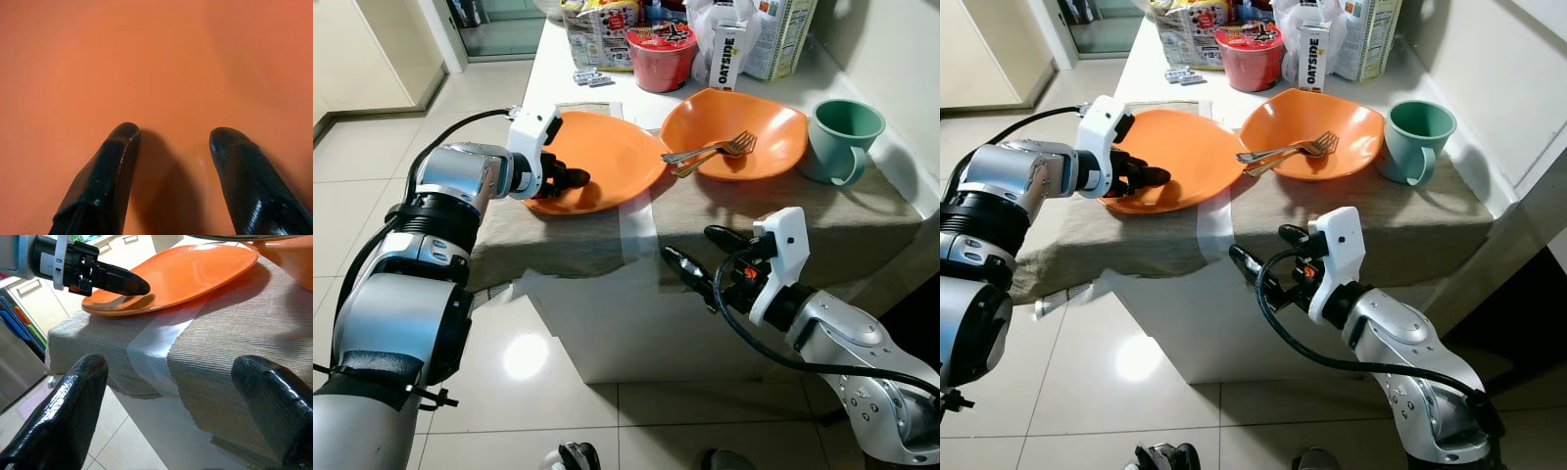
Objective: Setting the table
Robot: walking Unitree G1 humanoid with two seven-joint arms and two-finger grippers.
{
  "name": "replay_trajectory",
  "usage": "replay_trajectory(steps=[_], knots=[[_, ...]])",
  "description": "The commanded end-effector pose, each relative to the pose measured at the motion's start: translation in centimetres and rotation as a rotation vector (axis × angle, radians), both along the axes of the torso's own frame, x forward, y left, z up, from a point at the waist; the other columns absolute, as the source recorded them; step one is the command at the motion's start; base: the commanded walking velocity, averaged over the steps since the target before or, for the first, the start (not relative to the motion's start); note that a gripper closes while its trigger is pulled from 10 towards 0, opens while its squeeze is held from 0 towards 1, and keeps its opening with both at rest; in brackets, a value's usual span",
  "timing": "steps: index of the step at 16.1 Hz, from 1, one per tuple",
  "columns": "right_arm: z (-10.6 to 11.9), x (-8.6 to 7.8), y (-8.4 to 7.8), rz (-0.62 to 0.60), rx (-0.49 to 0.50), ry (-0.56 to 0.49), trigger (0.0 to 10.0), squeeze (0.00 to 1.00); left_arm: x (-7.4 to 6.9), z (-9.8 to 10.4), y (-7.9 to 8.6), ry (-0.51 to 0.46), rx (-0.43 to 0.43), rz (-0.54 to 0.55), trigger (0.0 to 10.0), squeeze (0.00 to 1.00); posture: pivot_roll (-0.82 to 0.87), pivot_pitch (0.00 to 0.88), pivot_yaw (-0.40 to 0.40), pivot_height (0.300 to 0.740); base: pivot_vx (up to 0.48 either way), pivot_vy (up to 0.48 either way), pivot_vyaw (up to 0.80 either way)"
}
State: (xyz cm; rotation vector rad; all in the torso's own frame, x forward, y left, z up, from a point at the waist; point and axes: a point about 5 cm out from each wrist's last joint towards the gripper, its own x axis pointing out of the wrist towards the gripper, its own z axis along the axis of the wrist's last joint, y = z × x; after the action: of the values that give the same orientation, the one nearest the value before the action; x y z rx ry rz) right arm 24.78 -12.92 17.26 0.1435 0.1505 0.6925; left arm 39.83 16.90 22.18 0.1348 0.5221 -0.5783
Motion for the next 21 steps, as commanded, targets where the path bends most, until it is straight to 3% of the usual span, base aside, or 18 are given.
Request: replay_trajectory(steps=[1,4,6,8,10,12,13,16,21], knots=[[0.1,-0.3,0.4,0.010,0.000,0.000,10.0,0.00,-0.5,-1.0,0.2,0.054,0.018,-0.010,10.0,0.00,-0.21,0.111,0.099,0.740,0.000,0.000,0.00],[0.0,-0.3,0.4,0.009,-0.003,0.003,10.0,0.00,-0.7,-0.8,0.1,0.044,0.020,-0.018,10.0,0.00,-0.21,0.106,0.095,0.740,0.000,0.000,0.00],[0.0,-0.1,0.4,0.012,-0.008,0.000,10.0,0.00,-0.1,0.1,0.2,-0.032,0.010,0.017,10.0,0.00,-0.21,0.101,0.092,0.740,0.000,0.000,0.00],[0.0,-0.1,0.4,0.015,-0.010,-0.004,10.0,0.00,0.5,2.4,0.4,-0.182,-0.054,0.084,10.0,0.00,-0.22,0.092,0.089,0.740,0.000,0.000,0.00],[0.0,-0.2,0.4,0.016,-0.012,-0.004,10.0,0.00,0.6,4.0,1.1,-0.235,-0.089,0.116,10.0,0.00,-0.22,0.087,0.092,0.740,0.000,0.000,0.00],[-0.1,-0.3,0.5,0.016,-0.011,-0.004,10.0,0.00,0.5,4.4,2.8,-0.252,-0.086,0.173,10.0,0.00,-0.22,0.086,0.094,0.740,0.000,0.000,0.00],[-0.1,-0.3,0.5,0.015,-0.010,-0.004,10.0,0.00,0.4,4.1,3.6,-0.246,-0.075,0.198,10.0,1.00,-0.22,0.085,0.095,0.740,0.000,0.000,0.00],[-0.3,-0.4,0.5,0.013,-0.008,0.003,10.0,0.00,0.0,3.2,6.5,-0.259,-0.044,0.286,10.0,1.00,-0.21,0.082,0.093,0.740,0.000,0.000,0.00],[-0.4,-0.3,0.5,0.016,-0.009,0.003,10.0,0.00,-0.2,2.1,7.5,-0.245,-0.041,0.334,10.0,1.00,-0.22,0.083,0.092,0.740,0.000,0.000,0.00]])
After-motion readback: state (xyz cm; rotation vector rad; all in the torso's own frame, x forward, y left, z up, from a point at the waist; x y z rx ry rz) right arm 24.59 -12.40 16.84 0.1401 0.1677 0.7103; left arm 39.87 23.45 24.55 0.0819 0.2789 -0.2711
